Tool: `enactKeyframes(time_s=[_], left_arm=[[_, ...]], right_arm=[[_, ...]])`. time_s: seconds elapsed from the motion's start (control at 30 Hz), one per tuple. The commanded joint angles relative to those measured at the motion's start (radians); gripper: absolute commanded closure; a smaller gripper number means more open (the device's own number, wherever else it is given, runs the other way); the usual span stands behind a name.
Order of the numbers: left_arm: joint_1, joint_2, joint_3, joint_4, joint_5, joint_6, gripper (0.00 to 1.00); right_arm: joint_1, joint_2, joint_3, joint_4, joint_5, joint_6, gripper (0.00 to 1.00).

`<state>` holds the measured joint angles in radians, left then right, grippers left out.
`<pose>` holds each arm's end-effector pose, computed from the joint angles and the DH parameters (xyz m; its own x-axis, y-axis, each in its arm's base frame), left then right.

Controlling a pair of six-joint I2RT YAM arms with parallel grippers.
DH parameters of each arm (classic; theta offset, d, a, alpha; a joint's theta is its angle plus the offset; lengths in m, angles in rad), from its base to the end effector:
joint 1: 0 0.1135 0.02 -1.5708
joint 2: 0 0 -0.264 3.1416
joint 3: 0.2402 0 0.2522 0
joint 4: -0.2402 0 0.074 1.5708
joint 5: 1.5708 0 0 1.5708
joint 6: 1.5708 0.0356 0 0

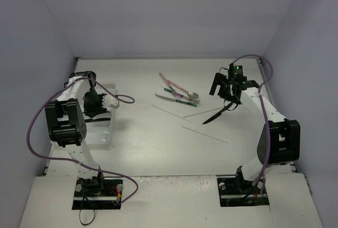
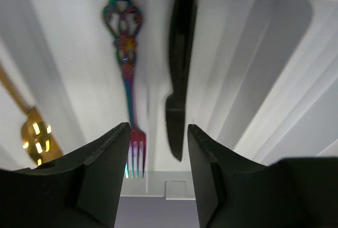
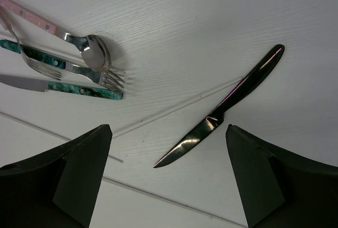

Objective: Sort the eating utensils into containers

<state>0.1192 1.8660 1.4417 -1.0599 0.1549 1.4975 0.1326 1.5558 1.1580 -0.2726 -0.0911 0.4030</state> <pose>0.3523 0.0367 0.2111 -0.1764 0.9713 -0.1596 0.9789 0.1901 0.0750 0.3474 0.0496 0.2699 -0.6458 0.3079 -0.6986 0.0554 0.9316 0.3593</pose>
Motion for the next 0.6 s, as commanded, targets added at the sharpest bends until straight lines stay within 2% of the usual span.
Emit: enactKeyframes(time_s=[0.0, 0.2, 0.27, 0.4, 0.57], left_arm=[[-0.006, -0.079, 0.088, -0.017, 0.051, -0.074, 0.51], [-0.046, -0.186, 0.15, 0.024, 0.173, -0.304, 0.49], [-0.078, -0.23, 0.149, 0.07, 0.202, -0.413, 0.49], [-0.144, -0.322, 0.129, 0.189, 0.204, -0.694, 0.48], [-0.188, -0.402, 0.102, 0.263, 0.195, -0.929, 0.45]], right_arm=[[0.009, -0.06, 0.017, 0.0, 0.062, 0.042, 0.14], [0.046, -0.128, -0.018, -0.06, 0.252, 0.139, 0.15], [0.058, -0.115, -0.004, -0.126, 0.315, 0.2, 0.19], [0.103, -0.056, 0.037, -0.235, 0.43, 0.305, 0.26], [0.134, -0.003, 0.023, -0.274, 0.504, 0.411, 0.31]])
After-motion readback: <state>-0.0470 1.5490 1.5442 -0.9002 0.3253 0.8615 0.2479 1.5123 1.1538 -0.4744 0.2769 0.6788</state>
